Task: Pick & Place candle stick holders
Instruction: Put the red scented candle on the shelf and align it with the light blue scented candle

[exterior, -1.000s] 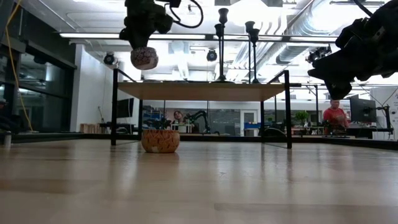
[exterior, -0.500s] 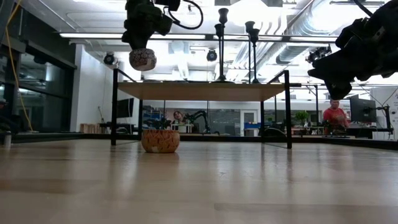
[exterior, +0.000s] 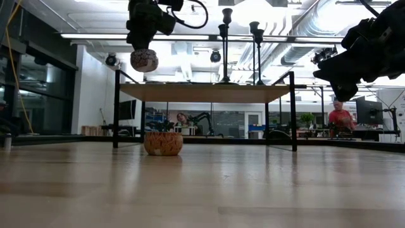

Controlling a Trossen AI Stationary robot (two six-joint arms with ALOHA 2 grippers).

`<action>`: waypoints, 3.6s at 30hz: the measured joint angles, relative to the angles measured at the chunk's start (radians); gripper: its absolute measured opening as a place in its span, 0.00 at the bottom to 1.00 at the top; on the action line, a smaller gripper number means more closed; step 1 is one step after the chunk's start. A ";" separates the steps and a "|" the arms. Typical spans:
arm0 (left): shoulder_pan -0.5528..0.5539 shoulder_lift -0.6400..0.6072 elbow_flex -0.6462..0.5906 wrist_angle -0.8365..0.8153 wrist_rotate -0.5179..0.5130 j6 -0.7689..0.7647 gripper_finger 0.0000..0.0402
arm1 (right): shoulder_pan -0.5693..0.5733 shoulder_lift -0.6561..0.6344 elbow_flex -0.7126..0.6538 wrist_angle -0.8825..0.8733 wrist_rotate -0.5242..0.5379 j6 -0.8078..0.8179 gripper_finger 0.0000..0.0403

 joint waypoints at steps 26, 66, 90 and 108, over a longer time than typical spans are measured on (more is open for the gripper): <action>0.005 0.001 0.000 0.023 -0.079 0.046 0.00 | 0.000 0.000 0.000 0.000 0.000 0.000 0.24; 0.091 0.026 -0.013 0.063 -0.128 0.156 0.00 | 0.000 0.000 0.000 0.000 0.000 0.000 0.24; 0.134 0.070 -0.013 0.078 -0.104 0.082 0.00 | 0.000 0.000 0.000 0.000 0.000 0.000 0.24; 0.156 0.071 -0.013 0.071 -0.092 0.082 0.00 | 0.000 0.000 0.000 0.000 0.000 0.000 0.24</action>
